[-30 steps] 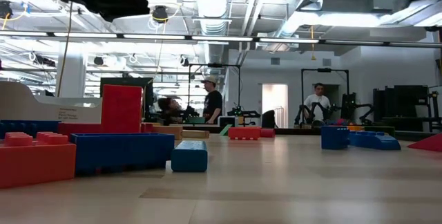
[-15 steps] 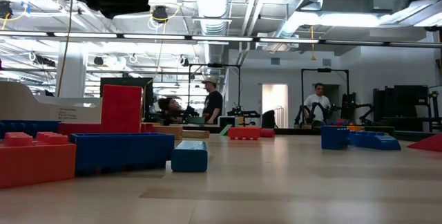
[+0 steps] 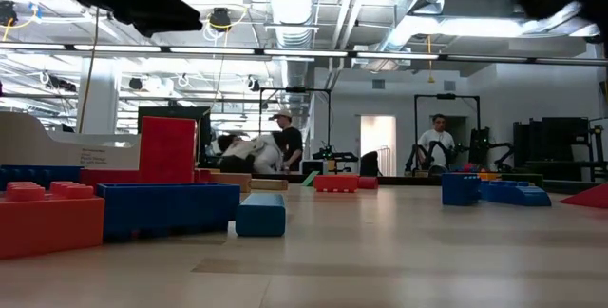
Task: Sort blocks by size
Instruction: Put the red large block into the gray bin
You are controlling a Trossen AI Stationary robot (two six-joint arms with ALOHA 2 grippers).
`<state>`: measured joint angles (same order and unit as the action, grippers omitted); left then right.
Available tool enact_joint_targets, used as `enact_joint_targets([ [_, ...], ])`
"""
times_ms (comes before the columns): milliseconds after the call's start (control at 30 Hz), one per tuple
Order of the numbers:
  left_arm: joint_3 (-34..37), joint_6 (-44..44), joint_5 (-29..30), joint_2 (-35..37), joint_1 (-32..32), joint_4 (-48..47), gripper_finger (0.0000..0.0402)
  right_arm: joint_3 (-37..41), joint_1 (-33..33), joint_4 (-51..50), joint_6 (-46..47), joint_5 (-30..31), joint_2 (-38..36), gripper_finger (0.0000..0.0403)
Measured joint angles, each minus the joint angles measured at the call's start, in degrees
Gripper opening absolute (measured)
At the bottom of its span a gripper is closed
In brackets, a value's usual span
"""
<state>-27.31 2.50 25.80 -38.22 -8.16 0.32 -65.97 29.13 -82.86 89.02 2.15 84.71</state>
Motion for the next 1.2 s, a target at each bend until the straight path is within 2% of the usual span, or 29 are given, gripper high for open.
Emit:
enact_joint_targets([
  [133,0.0,-1.2,-1.2,0.0,0.0,-2.0,0.0174,6.8,-7.4,6.3,-9.0,0.1,-0.1,0.0285],
  [300,0.0,-2.5,-4.0,0.0,0.0,-3.0,0.0174,14.6,-12.6,13.2,-12.4,-1.8,-1.7,0.0285],
  [800,0.0,-3.4,-7.4,0.0,0.0,-4.3,0.0174,27.1,-12.5,31.0,-8.0,-3.9,-4.6,0.0286],
  [1200,0.0,-2.6,-7.3,0.0,0.0,-4.0,0.0174,27.5,-14.3,31.4,-9.2,-3.2,-2.9,0.0286],
])
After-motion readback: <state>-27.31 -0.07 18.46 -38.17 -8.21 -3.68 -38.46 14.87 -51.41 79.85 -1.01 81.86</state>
